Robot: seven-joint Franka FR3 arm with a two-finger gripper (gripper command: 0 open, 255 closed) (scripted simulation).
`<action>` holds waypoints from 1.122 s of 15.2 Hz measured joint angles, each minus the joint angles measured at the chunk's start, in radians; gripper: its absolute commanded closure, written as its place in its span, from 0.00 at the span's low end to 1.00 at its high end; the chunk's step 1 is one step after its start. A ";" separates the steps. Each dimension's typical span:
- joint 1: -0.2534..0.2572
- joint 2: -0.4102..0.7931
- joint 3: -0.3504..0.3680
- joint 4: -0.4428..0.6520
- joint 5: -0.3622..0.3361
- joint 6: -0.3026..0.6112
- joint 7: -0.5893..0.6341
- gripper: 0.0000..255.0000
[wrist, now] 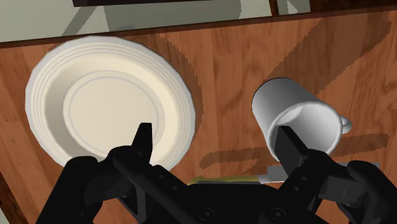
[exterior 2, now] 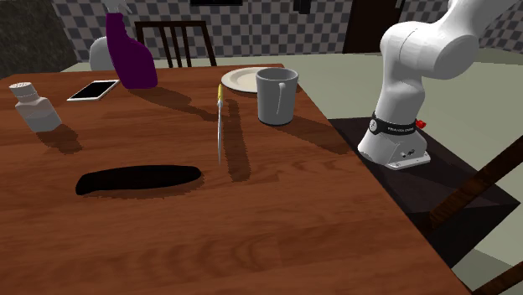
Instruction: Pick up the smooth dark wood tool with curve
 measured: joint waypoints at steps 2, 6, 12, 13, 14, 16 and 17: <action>0.002 0.014 0.006 0.007 0.003 0.007 0.007 0.00; 0.021 0.119 0.059 0.036 0.031 0.073 0.066 0.00; 0.046 0.320 0.146 0.141 0.055 0.156 0.170 0.00; 0.047 0.358 0.156 0.167 0.054 0.166 0.183 0.00; 0.051 0.400 0.172 0.195 0.053 0.177 0.204 0.00; 0.055 0.468 0.194 0.236 0.048 0.199 0.235 0.00; 0.057 0.506 0.205 0.257 0.044 0.213 0.251 0.00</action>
